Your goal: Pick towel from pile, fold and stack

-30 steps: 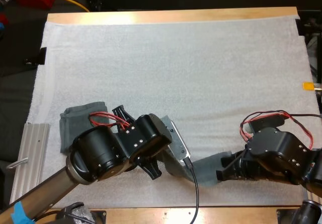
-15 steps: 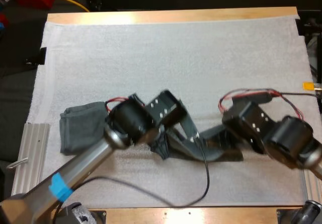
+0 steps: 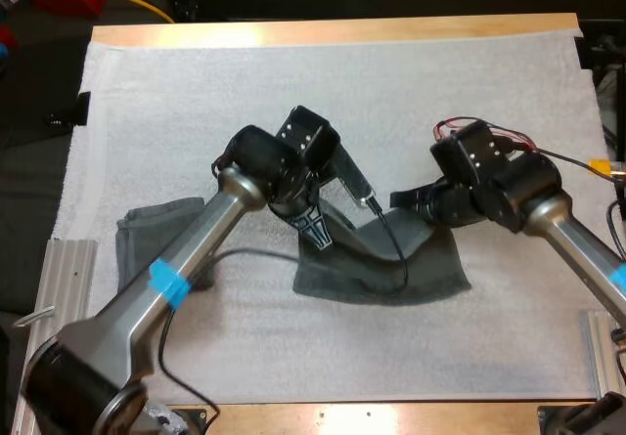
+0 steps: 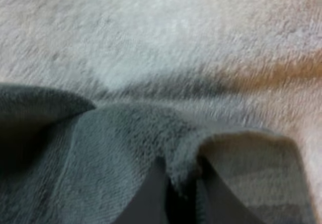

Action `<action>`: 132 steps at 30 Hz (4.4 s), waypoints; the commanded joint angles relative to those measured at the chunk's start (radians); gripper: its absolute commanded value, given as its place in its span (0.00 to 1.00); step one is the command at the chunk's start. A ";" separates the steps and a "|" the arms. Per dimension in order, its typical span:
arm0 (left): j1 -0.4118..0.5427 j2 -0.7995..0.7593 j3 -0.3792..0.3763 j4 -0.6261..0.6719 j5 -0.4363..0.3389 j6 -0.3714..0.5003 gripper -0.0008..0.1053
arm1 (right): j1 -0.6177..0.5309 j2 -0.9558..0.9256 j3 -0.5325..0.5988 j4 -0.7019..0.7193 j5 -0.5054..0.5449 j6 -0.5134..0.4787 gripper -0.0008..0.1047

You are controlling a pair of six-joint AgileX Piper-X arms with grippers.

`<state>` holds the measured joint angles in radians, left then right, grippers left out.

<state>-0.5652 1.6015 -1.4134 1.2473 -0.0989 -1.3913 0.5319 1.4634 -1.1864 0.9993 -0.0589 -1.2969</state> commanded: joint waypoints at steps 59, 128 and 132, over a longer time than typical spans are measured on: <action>0.077 -0.021 0.001 -0.039 -0.426 -0.266 0.68 | -0.134 -0.081 -0.008 -0.015 0.213 -0.145 0.65; 0.077 -0.993 0.469 -0.019 0.542 -0.564 0.68 | -0.131 -0.766 0.663 -0.072 -0.080 0.202 0.65; 0.077 -0.993 0.469 -0.019 0.545 -0.564 0.68 | -0.131 -0.679 0.689 -0.182 -0.080 0.232 0.65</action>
<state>-0.4874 0.6105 -0.9439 1.2397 0.4393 -1.9457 0.4015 0.7832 -0.4973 0.8422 -0.1314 -1.0714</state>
